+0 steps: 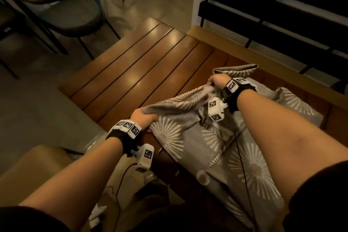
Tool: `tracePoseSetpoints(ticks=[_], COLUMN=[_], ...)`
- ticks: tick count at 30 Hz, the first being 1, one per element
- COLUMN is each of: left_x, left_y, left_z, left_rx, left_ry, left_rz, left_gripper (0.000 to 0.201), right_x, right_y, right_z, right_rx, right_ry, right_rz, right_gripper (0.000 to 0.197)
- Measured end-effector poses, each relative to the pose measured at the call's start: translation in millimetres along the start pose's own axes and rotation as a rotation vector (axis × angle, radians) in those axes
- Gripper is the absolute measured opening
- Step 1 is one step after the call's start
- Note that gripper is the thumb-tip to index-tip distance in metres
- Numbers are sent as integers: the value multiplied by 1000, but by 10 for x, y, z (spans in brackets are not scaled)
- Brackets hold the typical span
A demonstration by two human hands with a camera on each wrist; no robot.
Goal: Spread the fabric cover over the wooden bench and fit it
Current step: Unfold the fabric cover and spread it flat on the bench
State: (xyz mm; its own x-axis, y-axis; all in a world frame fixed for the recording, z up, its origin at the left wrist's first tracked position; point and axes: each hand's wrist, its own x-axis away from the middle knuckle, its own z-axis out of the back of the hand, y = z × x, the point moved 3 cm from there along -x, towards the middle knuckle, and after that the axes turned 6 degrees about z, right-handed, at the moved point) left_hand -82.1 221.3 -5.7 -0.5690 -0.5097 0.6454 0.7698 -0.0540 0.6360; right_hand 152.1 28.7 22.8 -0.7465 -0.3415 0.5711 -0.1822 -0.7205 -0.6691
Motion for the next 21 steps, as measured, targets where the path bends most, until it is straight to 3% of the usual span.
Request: tracePoseSetpoints(ticks=[3, 6, 9, 12, 14, 15, 18, 21], left_x=[-84, -143, -245, -265, -242, -263, -390, -497], left_y=[-240, -291, -125, 151, 311, 352, 343, 268], left_z=[195, 392, 572, 437, 202, 78, -232, -355], left_rx=[-60, -277, -590, -810, -878, -919, -1087, -1232], left_ry=[-98, -135, 10, 128, 72, -1, -230, -283], left_rz=[216, 284, 135, -266, -529, -598, -590, -559], left_gripper=[32, 46, 66, 73, 70, 71, 83, 87], right_x=[-96, -71, -213, -312, -278, -274, -228, -180], right_y=[-217, -448, -476, -318, -215, -149, -63, 9], right_z=[-392, -646, -645, -536, -526, -547, -641, -721], right_rx=[-476, -539, -279, 102, 427, 590, 887, 952], right_ry=[-187, -255, -107, 83, 29, -24, -127, -202], right_rz=[-63, -12, 152, 255, 281, 287, 340, 369], right_gripper=[27, 33, 25, 23, 23, 32, 60, 66])
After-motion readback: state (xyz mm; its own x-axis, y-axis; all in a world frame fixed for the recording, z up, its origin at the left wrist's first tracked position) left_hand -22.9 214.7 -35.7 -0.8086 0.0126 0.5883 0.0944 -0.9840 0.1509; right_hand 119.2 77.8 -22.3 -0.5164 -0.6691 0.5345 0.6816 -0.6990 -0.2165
